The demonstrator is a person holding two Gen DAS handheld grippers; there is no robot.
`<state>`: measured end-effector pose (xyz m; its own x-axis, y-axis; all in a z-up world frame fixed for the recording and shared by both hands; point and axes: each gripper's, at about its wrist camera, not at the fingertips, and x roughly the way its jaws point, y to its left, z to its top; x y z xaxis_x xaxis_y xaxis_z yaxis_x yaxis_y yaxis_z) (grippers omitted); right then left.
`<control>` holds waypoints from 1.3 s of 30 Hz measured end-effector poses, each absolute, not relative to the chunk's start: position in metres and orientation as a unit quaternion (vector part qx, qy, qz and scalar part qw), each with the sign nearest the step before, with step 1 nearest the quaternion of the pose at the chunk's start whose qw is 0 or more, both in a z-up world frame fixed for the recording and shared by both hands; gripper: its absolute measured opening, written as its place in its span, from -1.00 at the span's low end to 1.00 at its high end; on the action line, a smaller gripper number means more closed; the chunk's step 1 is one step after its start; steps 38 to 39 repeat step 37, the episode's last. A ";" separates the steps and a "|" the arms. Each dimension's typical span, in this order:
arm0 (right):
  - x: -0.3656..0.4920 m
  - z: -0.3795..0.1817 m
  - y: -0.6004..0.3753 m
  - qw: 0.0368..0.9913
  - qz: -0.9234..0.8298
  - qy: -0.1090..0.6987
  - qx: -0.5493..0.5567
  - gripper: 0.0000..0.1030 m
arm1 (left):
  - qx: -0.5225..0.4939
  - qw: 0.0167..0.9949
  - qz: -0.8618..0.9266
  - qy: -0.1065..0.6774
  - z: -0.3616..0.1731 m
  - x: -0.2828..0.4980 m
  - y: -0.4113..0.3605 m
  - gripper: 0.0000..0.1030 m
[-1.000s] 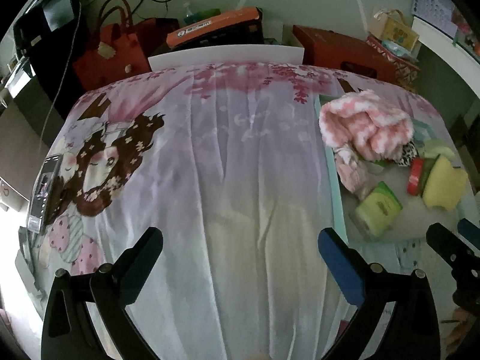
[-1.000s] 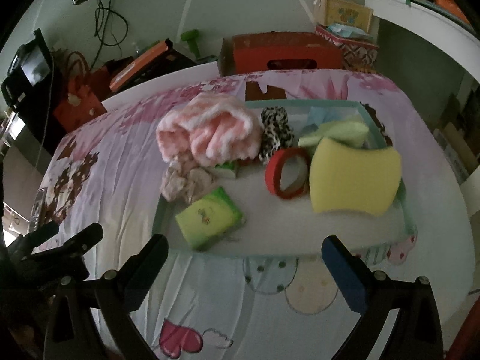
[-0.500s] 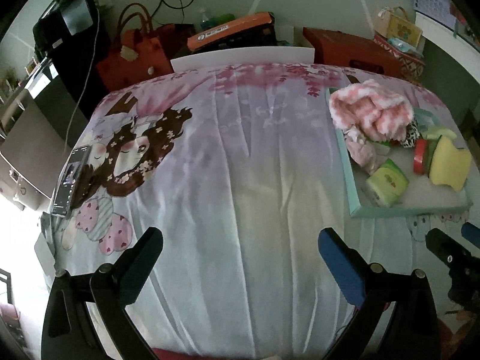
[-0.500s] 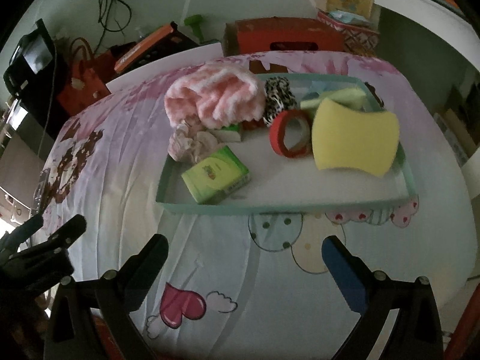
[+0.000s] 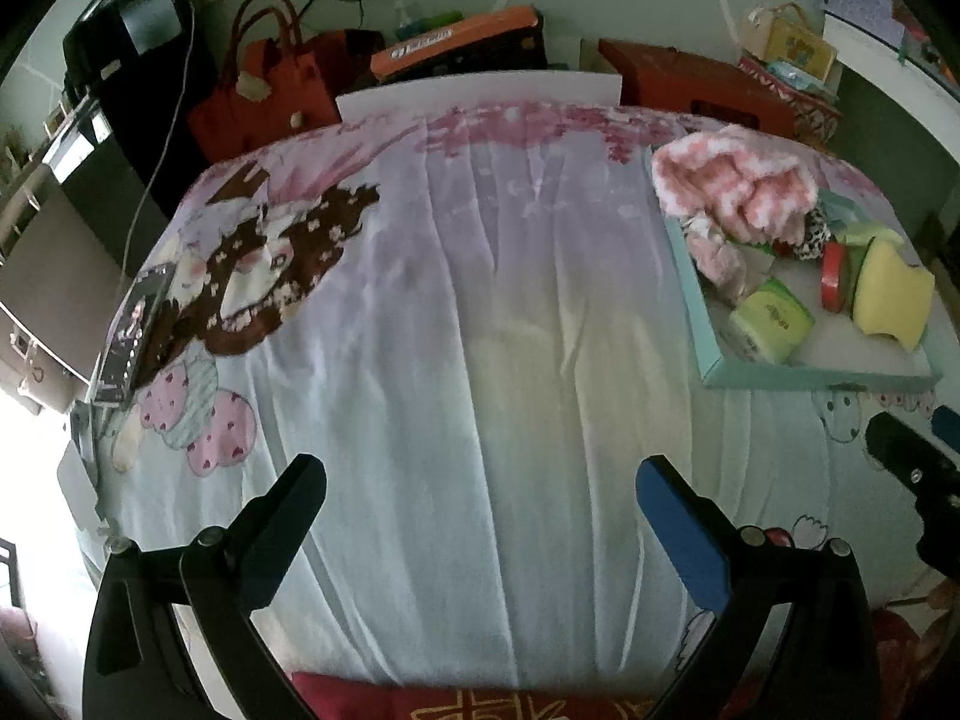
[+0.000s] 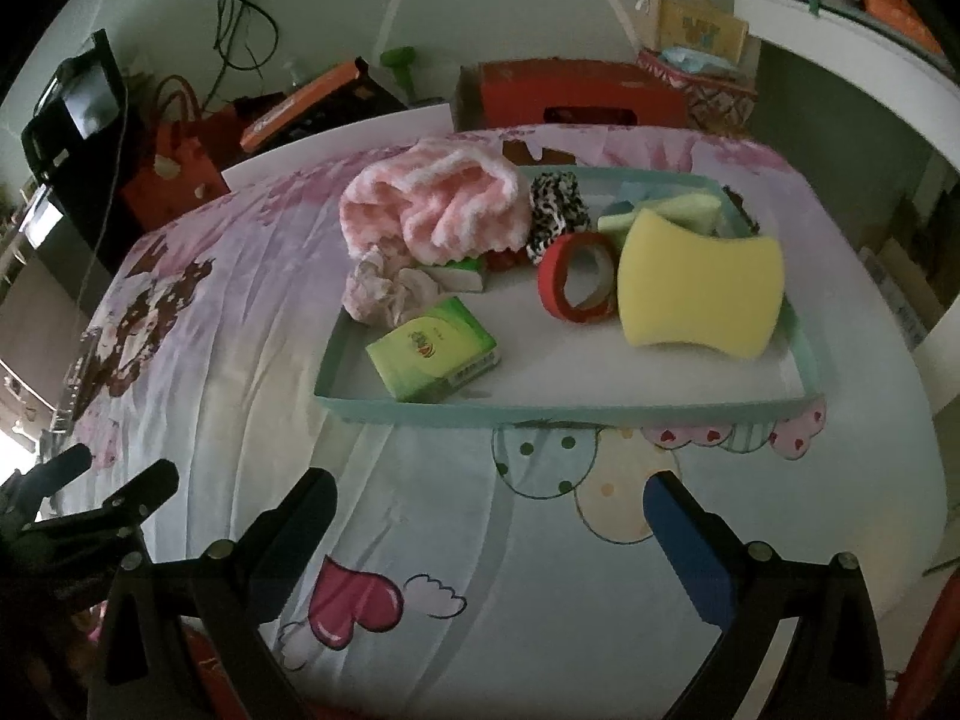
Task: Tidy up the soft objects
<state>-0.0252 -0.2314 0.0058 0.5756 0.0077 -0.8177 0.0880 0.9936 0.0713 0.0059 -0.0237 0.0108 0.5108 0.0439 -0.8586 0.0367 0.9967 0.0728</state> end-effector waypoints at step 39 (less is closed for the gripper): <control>-0.027 0.004 -0.231 0.890 -0.025 0.452 0.054 1.00 | 0.024 0.879 0.019 0.475 0.014 -0.003 -0.014 1.00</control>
